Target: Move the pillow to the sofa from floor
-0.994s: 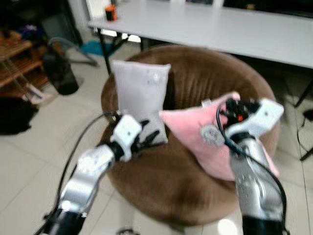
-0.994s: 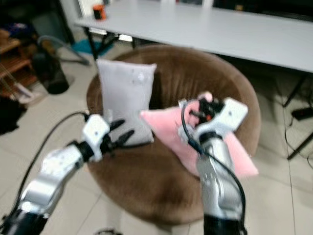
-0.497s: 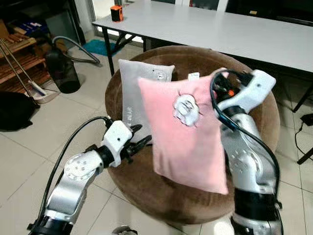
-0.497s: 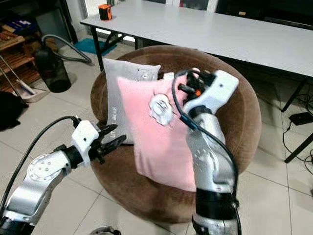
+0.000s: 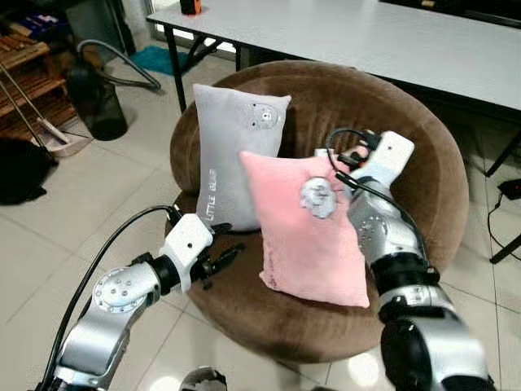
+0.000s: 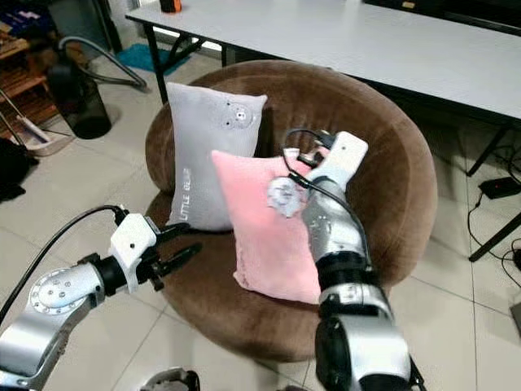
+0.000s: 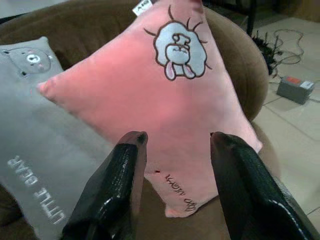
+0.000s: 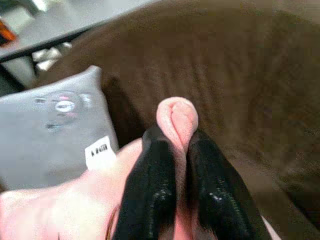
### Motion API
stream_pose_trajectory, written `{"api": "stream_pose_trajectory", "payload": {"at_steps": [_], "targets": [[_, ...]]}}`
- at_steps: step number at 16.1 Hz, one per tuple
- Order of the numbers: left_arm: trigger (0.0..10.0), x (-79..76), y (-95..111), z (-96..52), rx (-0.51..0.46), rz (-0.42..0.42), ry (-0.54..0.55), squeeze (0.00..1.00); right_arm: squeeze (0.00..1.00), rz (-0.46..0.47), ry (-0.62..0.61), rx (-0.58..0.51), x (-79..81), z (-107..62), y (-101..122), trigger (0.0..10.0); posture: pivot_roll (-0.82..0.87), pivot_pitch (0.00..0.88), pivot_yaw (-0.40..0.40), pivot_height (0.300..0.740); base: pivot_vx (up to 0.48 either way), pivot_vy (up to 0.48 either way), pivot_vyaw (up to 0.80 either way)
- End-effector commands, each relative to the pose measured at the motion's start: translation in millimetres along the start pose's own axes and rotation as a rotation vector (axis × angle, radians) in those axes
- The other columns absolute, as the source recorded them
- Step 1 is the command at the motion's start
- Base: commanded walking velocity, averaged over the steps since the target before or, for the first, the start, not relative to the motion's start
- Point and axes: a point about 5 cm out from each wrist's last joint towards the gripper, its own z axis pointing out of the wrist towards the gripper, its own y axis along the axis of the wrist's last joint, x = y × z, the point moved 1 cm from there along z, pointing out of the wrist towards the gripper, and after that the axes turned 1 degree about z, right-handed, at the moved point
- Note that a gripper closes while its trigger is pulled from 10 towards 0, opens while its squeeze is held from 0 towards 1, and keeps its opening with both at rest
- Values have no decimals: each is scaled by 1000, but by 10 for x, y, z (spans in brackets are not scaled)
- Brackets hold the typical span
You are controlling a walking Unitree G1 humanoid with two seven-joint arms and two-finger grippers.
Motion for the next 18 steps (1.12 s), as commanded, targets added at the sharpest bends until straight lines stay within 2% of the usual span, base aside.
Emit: {"api": "stream_pose_trajectory", "payload": {"at_steps": [1,2,4,5,6,7,8,9,10,11,12,13,15,18], "targets": [[10000,-14,47,-6,-11,2,-10,0,1000,20,-32,-19,-50,35,52,10000,193,108,-51,740,0,0,0],[10000,-2,59,4,-11,4,2,0,1000,54,-57,-60,-94,93,161,10000,200,104,-60,740,0,0,0],[10000,18,91,25,-27,-1,22,0,1000,186,-64,-174,-140,139,397,10000,197,97,-60,740,0,0,0],[10000,19,92,27,-27,-2,23,0,1000,197,-67,-185,-150,145,419,10000,197,97,-60,740,0,0,0],[10000,35,86,71,-40,-3,59,0,0,209,10,-227,-93,137,499,10000,185,84,-55,740,0,0,0],[10000,74,61,130,-52,-28,134,0,0,190,89,-261,-35,102,532,10000,165,68,-53,740,0,0,0],[10000,132,-2,187,-47,-73,241,0,0,118,170,-287,18,4,474,10000,165,68,-53,740,0,0,0],[10000,145,-23,203,-45,-85,271,0,0,91,196,-297,36,-40,445,10000,165,68,-53,740,0,0,0],[10000,88,-81,257,-36,-76,265,0,0,-11,223,-284,-74,-234,222,10000,114,43,-33,740,0,0,0],[10000,47,-113,288,-30,-80,259,0,0,-57,218,-277,-188,-367,82,10000,86,33,-19,740,0,0,0],[10000,16,-132,313,-33,-85,256,0,0,-65,208,-256,-295,-489,-44,10000,81,31,-18,740,0,0,0],[10000,-34,-138,363,-43,-89,239,0,0,-140,151,-220,-580,-771,-285,10000,39,17,-3,740,0,0,-800],[10000,-81,-137,433,-53,-83,225,0,0,-233,75,-186,-861,-1080,-466,10000,13,14,3,740,0,0,-800],[10000,-134,-170,515,-53,-84,219,0,0,-300,-53,-128,-1108,-1372,-567,10000,-19,12,8,740,0,0,-800]]}}
